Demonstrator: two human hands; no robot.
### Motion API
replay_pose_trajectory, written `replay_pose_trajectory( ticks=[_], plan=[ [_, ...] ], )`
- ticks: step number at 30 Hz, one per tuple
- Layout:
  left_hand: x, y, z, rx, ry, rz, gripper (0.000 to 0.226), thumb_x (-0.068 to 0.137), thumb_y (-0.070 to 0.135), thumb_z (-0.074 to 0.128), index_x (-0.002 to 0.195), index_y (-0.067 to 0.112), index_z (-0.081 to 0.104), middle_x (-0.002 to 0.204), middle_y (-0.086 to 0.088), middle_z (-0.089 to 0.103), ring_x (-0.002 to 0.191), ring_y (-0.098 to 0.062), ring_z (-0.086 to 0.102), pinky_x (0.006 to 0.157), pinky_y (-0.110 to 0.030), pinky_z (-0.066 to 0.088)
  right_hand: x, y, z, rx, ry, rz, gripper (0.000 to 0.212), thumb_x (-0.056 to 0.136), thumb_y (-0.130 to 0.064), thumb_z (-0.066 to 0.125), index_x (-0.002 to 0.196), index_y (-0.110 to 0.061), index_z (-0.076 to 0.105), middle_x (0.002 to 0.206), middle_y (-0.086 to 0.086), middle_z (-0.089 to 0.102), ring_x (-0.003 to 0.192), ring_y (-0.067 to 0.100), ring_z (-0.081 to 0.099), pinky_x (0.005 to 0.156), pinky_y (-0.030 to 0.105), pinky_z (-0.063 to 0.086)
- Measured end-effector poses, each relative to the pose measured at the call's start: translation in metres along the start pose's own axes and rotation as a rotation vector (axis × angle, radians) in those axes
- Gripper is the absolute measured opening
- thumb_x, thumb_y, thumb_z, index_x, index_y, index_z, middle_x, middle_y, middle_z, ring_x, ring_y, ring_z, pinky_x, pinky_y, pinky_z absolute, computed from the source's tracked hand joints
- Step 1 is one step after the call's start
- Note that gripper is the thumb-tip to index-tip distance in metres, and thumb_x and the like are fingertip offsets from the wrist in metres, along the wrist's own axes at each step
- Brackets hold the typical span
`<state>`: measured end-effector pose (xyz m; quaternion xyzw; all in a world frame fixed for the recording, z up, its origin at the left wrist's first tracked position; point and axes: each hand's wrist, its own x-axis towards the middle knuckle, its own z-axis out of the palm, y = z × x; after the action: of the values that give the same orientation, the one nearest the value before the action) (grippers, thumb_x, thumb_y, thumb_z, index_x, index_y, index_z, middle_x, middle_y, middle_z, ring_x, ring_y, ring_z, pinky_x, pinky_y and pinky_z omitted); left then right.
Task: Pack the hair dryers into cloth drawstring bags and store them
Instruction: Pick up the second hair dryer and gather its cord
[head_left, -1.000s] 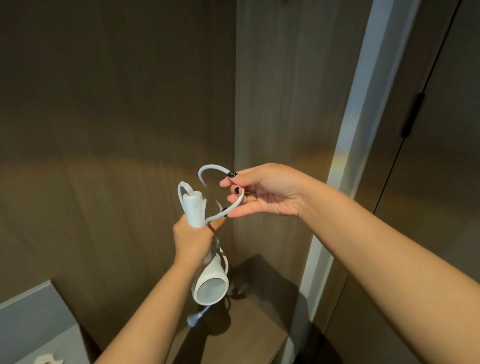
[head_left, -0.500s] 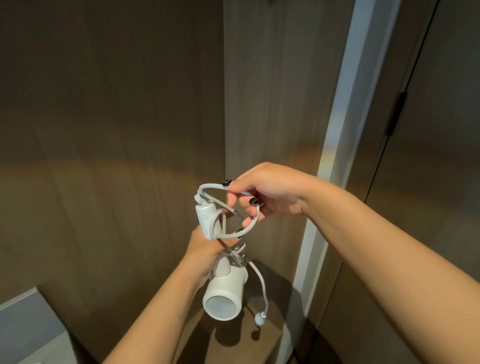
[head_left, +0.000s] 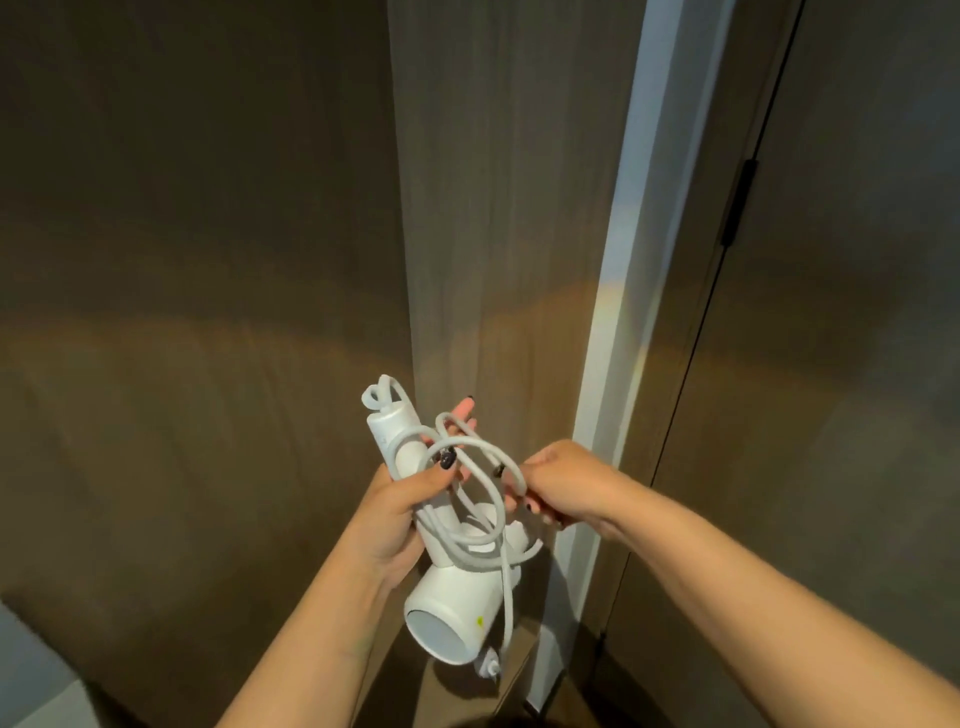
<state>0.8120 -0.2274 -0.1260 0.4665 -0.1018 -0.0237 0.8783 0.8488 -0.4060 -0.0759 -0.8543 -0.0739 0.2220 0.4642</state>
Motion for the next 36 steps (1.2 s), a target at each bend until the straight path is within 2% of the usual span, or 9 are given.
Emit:
replay_pose_trajectory(
  ticks=[4,7,13,20,22,25,27,31,36],
  plan=[
    [0.001,-0.012,0.009,-0.053,0.014,-0.019,0.090,0.053,0.026,0.093,0.131,0.004,0.054,0.133,-0.014,0.060,0.123,-0.027,0.058,0.094,-0.044,0.053,-0.001,0.020,0.009,0.119,-0.016,0.039,0.034,0.088,-0.017,0.057,0.056,-0.012,0.067,0.046,-0.001,0.050,0.040,0.009,0.041,0.047,0.019,0.037],
    [0.003,-0.024,0.012,-0.049,0.272,-0.009,0.043,0.062,0.019,0.086,0.098,0.008,0.067,0.095,-0.016,0.069,0.090,-0.028,0.069,0.082,-0.046,0.056,-0.002,0.036,0.011,0.222,-0.017,-0.004,0.027,0.092,-0.022,0.057,0.077,-0.003,0.071,0.058,0.004,0.056,0.047,0.011,0.049,0.053,0.021,0.043],
    [0.004,-0.040,0.019,-0.034,0.661,0.113,0.007,0.085,0.014,0.071,0.087,0.015,0.064,0.068,-0.001,0.066,0.063,-0.017,0.067,0.072,-0.040,0.055,-0.011,0.096,0.036,0.338,0.028,-0.074,0.022,0.093,-0.034,0.058,0.093,-0.013,0.066,0.079,0.004,0.066,0.070,0.013,0.063,0.068,0.026,0.052],
    [-0.009,-0.045,0.018,-0.110,0.848,0.162,0.014,0.081,0.021,0.076,0.091,0.018,0.066,0.074,-0.002,0.069,0.069,-0.018,0.069,0.080,-0.045,0.056,-0.010,0.139,0.054,0.471,-0.187,0.028,0.022,0.099,-0.032,0.050,0.108,-0.016,0.063,0.106,0.010,0.069,0.100,0.022,0.066,0.087,0.030,0.054],
    [-0.016,-0.046,0.019,-0.135,0.892,0.197,0.009,0.085,0.020,0.073,0.089,0.018,0.065,0.077,-0.002,0.072,0.070,-0.016,0.070,0.080,-0.044,0.055,-0.010,0.152,0.053,0.512,-0.185,0.057,0.034,0.101,-0.033,0.046,0.094,-0.011,0.071,0.095,0.019,0.068,0.091,0.029,0.067,0.084,0.033,0.055],
    [-0.028,-0.049,0.016,-0.151,0.940,0.241,0.005,0.089,0.021,0.069,0.092,0.020,0.065,0.081,-0.002,0.075,0.076,-0.016,0.073,0.080,-0.044,0.056,-0.002,0.174,0.055,0.406,-0.083,0.184,0.050,0.099,-0.040,0.045,0.061,-0.020,0.069,0.075,0.010,0.065,0.078,0.026,0.063,0.077,0.036,0.051],
    [-0.038,-0.053,0.011,-0.150,0.974,0.269,0.006,0.090,0.021,0.067,0.094,0.019,0.064,0.078,-0.001,0.074,0.075,-0.014,0.072,0.078,-0.041,0.056,0.006,0.187,0.056,0.398,-0.068,0.260,0.040,0.097,-0.039,0.050,0.069,-0.015,0.066,0.079,0.010,0.066,0.082,0.027,0.063,0.085,0.043,0.053],
    [-0.058,-0.068,0.002,-0.061,1.056,0.261,0.006,0.088,0.022,0.068,0.092,0.018,0.067,0.079,-0.002,0.072,0.071,-0.014,0.071,0.071,-0.038,0.057,0.031,0.204,0.057,0.805,0.007,0.417,0.023,0.089,-0.030,0.065,0.075,-0.013,0.059,0.071,0.006,0.055,0.067,0.020,0.053,0.070,0.036,0.046],
    [-0.086,-0.086,-0.009,0.003,1.106,0.182,0.007,0.087,0.018,0.069,0.087,0.019,0.076,0.089,-0.009,0.073,0.086,-0.027,0.071,0.086,-0.052,0.056,0.055,0.182,0.065,0.983,-0.039,0.362,0.013,0.095,-0.005,0.048,0.085,-0.010,0.055,0.089,0.008,0.056,0.078,0.021,0.058,0.087,0.041,0.051]
  ],
)
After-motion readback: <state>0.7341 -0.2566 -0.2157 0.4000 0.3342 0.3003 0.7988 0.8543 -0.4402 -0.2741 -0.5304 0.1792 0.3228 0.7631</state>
